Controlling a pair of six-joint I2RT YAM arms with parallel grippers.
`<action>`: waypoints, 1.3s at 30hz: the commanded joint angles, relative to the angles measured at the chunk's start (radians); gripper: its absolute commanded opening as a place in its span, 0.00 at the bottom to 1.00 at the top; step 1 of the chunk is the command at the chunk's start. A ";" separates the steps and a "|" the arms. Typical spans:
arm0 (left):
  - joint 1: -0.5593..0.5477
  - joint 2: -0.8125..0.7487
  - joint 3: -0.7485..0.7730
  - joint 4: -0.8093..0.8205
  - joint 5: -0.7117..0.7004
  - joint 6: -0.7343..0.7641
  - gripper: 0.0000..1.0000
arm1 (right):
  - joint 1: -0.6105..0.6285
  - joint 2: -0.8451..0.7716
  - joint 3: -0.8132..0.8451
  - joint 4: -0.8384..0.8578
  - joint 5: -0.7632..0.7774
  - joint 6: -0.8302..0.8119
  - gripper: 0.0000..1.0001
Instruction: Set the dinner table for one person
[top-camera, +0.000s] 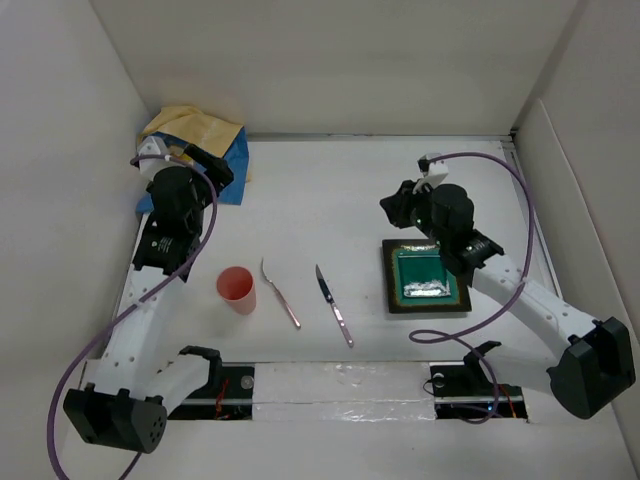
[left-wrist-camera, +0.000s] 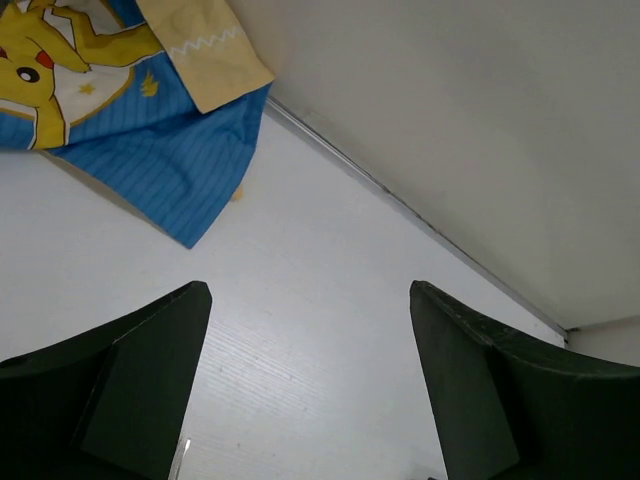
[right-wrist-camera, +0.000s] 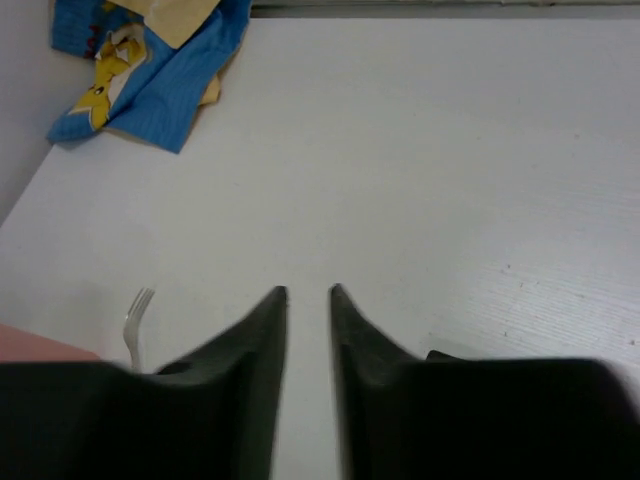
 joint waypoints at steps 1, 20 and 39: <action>0.005 0.055 0.007 0.084 -0.052 0.001 0.78 | -0.007 0.017 -0.009 0.158 -0.061 0.028 0.17; 0.402 0.766 0.510 -0.039 0.085 0.080 0.53 | -0.007 0.061 -0.076 0.230 -0.074 0.020 0.00; 0.468 1.118 0.566 -0.153 0.066 0.170 0.48 | -0.007 0.147 -0.049 0.233 -0.094 0.014 0.47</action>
